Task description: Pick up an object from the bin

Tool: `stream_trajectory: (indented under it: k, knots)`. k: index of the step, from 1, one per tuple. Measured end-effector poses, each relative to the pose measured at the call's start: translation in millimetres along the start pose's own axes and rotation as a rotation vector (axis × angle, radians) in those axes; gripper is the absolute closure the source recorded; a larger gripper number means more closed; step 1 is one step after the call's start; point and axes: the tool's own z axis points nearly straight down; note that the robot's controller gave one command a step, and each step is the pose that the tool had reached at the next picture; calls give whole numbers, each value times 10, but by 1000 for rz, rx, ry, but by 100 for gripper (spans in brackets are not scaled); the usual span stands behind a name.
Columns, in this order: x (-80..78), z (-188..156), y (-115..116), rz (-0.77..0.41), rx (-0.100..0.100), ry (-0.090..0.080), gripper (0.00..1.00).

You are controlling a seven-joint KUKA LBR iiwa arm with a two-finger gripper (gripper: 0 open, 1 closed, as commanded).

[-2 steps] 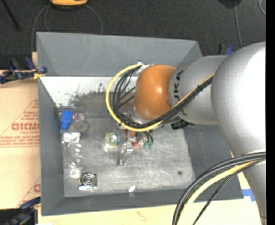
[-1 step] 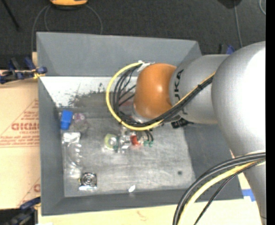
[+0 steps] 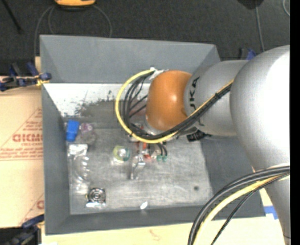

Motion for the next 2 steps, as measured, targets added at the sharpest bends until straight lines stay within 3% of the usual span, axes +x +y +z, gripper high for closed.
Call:
stream_trajectory:
  k: [1,2]
  knots:
    - [24,-6,402,23,2,-10,0]
    - [-9,-39,396,27,-1,-19,100]
